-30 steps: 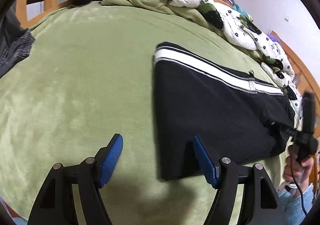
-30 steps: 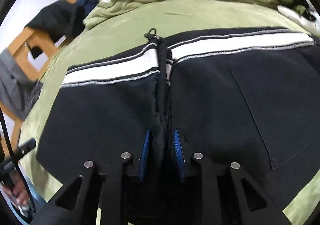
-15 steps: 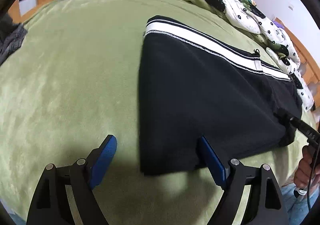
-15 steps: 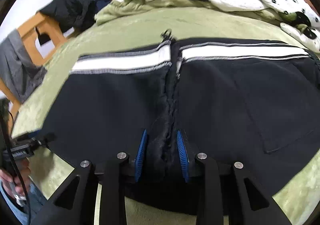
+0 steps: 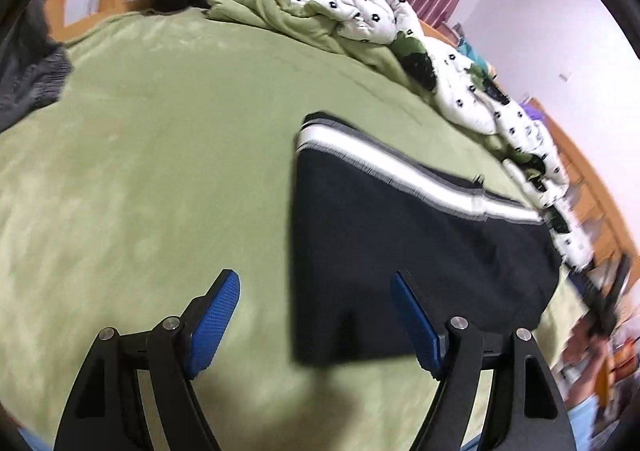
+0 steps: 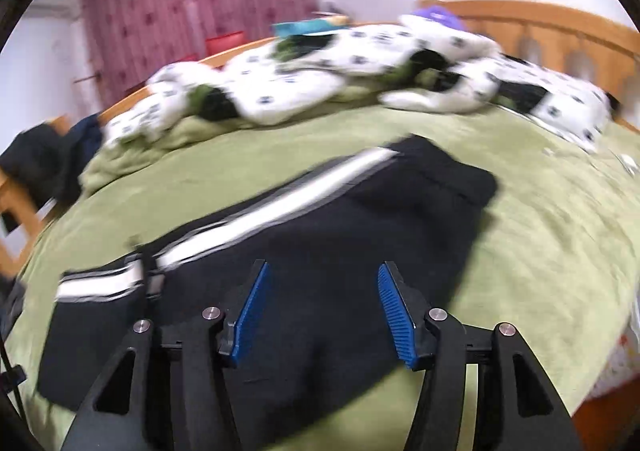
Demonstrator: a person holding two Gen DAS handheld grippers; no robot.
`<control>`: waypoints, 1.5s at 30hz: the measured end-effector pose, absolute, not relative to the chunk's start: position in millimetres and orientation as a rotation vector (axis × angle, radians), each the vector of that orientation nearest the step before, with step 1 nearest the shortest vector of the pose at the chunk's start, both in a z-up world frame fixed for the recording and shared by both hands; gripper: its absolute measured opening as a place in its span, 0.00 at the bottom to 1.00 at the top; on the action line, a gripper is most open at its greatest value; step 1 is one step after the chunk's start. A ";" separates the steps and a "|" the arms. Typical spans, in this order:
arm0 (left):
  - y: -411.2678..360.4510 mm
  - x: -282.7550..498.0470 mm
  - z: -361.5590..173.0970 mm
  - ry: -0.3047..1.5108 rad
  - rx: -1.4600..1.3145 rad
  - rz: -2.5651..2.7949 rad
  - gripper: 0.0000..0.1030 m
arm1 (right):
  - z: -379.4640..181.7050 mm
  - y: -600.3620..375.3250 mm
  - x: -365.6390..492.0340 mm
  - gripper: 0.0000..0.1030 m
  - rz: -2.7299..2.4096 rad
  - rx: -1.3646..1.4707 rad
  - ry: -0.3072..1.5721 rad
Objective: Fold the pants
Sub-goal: 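Grasp and lift the ribbed cuffs with the right gripper while the left gripper pinches the striped edge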
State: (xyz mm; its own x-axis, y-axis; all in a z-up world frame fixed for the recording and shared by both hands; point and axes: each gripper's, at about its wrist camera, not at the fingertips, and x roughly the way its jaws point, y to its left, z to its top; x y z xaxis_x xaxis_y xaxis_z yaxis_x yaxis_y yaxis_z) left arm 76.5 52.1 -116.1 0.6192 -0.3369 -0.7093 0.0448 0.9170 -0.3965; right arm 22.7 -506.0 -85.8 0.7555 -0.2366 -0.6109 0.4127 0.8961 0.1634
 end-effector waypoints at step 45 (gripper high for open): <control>155.7 190.5 -52.2 0.880 -0.384 -0.209 0.10 | 10.4 -416.7 106.3 0.12 0.061 0.400 0.438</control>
State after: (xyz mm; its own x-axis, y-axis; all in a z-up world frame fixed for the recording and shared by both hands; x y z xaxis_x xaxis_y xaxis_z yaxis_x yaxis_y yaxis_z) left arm 190.5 155.7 -52.2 0.6230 -0.3329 -0.7078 0.0217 0.9119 -0.4098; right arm 106.3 -416.7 10.4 0.9050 0.1428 -0.4007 0.0275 0.9203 0.3901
